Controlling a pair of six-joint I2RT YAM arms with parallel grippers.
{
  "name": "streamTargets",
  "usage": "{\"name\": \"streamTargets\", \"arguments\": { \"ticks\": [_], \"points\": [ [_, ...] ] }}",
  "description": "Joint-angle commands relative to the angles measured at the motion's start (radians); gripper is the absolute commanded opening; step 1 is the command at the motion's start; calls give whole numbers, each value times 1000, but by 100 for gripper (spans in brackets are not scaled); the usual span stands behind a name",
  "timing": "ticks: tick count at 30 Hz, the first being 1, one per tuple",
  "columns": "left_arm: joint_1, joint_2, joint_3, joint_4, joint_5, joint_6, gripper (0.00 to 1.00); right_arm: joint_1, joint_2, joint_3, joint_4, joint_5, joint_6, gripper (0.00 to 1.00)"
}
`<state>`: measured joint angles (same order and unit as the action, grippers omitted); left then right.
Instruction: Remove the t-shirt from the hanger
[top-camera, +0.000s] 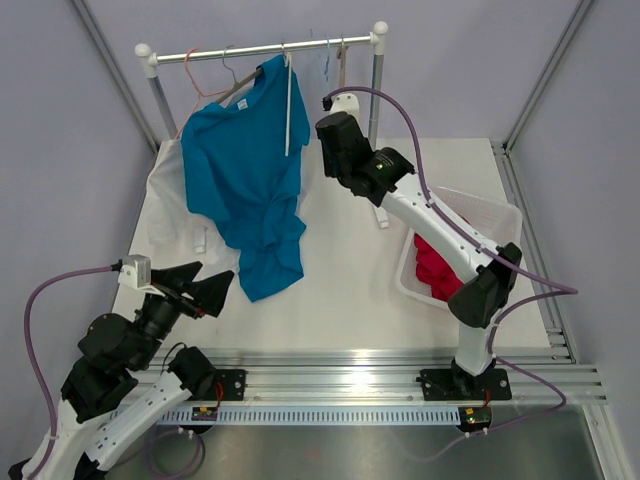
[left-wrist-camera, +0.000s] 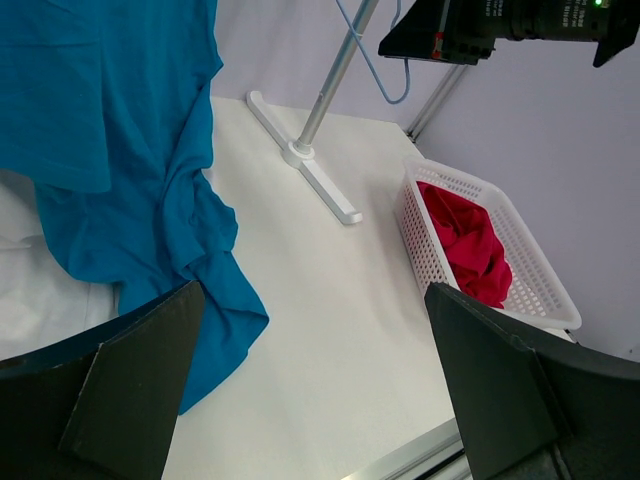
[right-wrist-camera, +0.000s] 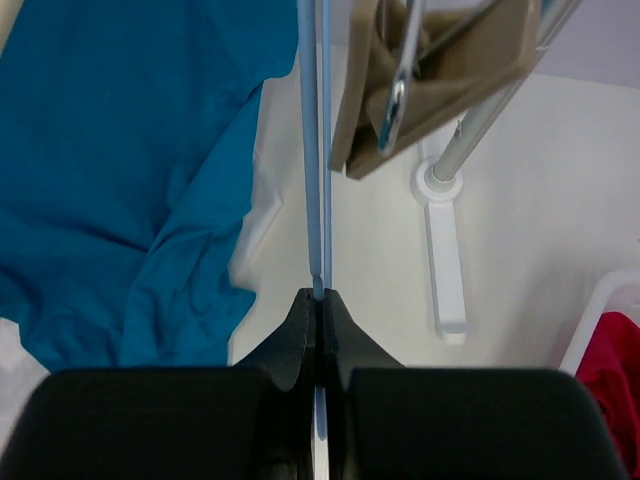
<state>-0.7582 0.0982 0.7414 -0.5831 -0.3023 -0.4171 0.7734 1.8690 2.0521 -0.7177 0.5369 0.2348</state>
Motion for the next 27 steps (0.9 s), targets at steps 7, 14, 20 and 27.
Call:
{"name": "streamTargets", "arguments": {
  "ticks": [7, 14, 20, 27],
  "points": [
    [10, 26, -4, 35, 14, 3, 99, -80, 125, 184, 47, -64, -87, 0],
    [34, 40, -7, 39, 25, -2, 99, -92, 173, 185, 59, -117, -78, 0],
    [39, 66, -4, 42, 12, 4, 99, -105, 147, 111, 98, -127, -71, 0],
    [39, 138, 59, 51, -8, 12, 99, -106, 90, 69, 106, -146, -72, 4]
  ]
}}
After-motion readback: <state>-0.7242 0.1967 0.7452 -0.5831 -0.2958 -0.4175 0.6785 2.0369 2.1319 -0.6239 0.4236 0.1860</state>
